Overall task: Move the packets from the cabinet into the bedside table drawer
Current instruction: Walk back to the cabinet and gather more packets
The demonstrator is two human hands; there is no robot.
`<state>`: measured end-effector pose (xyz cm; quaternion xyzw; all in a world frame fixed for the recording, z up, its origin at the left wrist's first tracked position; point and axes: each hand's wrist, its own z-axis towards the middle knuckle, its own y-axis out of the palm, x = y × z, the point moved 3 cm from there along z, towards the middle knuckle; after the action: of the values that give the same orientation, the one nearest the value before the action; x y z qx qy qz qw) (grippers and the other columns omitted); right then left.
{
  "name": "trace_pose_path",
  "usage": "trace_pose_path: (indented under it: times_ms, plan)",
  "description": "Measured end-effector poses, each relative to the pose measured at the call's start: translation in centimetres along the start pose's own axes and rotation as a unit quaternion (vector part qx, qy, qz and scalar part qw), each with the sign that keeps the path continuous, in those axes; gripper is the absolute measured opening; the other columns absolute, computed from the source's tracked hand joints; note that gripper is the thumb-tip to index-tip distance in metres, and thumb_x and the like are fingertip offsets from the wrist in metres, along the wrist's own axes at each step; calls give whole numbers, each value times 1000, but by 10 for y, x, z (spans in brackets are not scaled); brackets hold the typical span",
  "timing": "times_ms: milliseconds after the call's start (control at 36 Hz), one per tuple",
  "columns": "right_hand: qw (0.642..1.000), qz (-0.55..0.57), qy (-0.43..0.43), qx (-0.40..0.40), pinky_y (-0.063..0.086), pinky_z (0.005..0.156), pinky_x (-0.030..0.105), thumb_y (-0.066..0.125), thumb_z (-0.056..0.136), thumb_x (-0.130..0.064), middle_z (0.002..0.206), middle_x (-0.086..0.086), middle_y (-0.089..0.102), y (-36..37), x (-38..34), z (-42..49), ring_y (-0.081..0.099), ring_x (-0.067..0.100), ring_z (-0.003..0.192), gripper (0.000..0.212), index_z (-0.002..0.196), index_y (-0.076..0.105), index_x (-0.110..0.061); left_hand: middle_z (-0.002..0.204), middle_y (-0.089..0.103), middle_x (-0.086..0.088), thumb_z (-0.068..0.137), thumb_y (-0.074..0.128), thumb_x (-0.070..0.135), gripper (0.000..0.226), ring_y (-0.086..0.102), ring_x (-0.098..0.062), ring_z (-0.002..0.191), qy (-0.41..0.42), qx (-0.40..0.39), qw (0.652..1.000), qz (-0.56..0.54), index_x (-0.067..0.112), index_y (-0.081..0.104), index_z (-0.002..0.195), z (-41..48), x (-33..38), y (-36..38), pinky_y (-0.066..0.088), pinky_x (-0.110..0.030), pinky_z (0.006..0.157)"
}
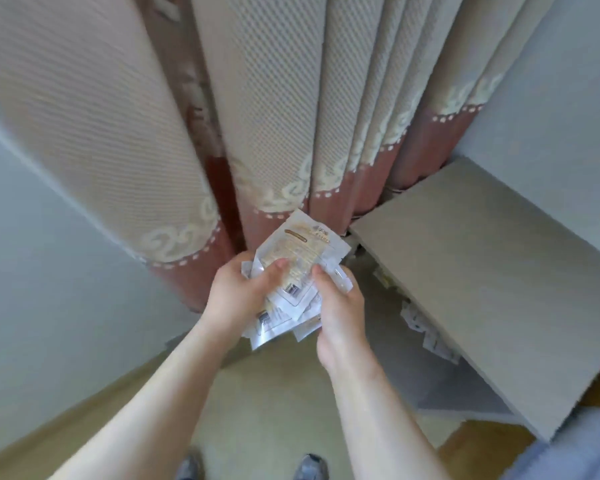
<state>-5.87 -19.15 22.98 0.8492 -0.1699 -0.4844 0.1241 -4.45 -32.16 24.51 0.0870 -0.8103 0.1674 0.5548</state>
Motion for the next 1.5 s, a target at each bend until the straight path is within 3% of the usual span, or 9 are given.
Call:
trace_pose_path:
  times_ms: [111, 306, 417, 695, 806, 917, 1167, 1361, 1500]
  plan:
    - [996, -37, -18, -82, 57, 76, 31, 60, 90, -11, 95, -1, 74, 76, -20, -45, 70, 15, 88, 16, 102, 65, -21, 76, 73, 1, 81, 72, 30, 15, 71, -16, 72, 32, 82, 995, -46, 19, 65, 87, -35, 42, -74, 57, -33, 66]
    - [974, -95, -37, -204, 56, 77, 30, 59, 91, -8, 97, 3, 73, 217, 1, -136, 69, 17, 90, 16, 103, 65, -16, 77, 73, 0, 83, 71, 23, 12, 68, -14, 67, 74, 217, 966, -119, 14, 67, 90, -107, 79, -227, 53, -23, 57]
    - [950, -117, -34, -289, 54, 56, 23, 57, 92, -8, 78, -1, 71, 295, 36, -203, 67, 14, 69, 15, 86, 63, -19, 80, 74, -6, 81, 72, 21, 14, 70, -19, 69, 78, 285, 942, -160, 11, 66, 87, -156, 75, -323, 56, -31, 63]
    - [865, -174, 64, -466, 53, 71, 38, 57, 91, -9, 86, 8, 70, 453, 177, -412, 67, 26, 78, 10, 91, 64, -16, 79, 72, -5, 79, 73, 25, 20, 69, -15, 65, 82, 489, 856, -146, 10, 65, 90, -340, 35, -556, 56, -27, 58]
    - [817, -204, 108, -529, 52, 62, 32, 57, 91, -9, 86, 9, 70, 496, 234, -492, 66, 26, 73, 11, 95, 64, -16, 77, 73, -5, 78, 74, 32, 18, 70, -24, 73, 61, 581, 800, -136, 16, 66, 82, -414, 3, -627, 56, -40, 70]
    - [759, -225, 174, -586, 50, 43, 24, 56, 92, -9, 77, 6, 70, 526, 289, -562, 65, 21, 59, 12, 98, 64, -15, 53, 60, 8, 77, 74, 31, 20, 53, -7, 45, 60, 669, 717, -184, 13, 64, 80, -477, -32, -680, 44, -24, 50]
    - [647, -302, 222, -664, 56, 81, 44, 59, 90, -12, 92, 10, 73, 592, 416, -683, 70, 30, 87, 10, 95, 66, -17, 44, 56, 6, 84, 69, 15, 19, 49, -1, 33, 51, 778, 571, -256, 8, 57, 71, -578, -95, -782, 38, -12, 35]
    - [539, -329, 200, -749, 42, 52, 22, 56, 90, -20, 89, 3, 72, 685, 493, -761, 65, 17, 76, 10, 95, 64, -18, 66, 57, -5, 80, 74, 21, 22, 54, -20, 62, 36, 822, 491, -287, 13, 57, 68, -625, -124, -896, 42, -31, 63]
    - [484, -336, 233, -774, 54, 85, 41, 57, 91, -20, 96, 6, 73, 733, 548, -828, 69, 25, 92, 10, 96, 65, -18, 64, 53, 0, 85, 66, 25, 18, 50, -17, 59, 7, 866, 425, -262, 13, 59, 74, -673, -139, -960, 40, -26, 60]
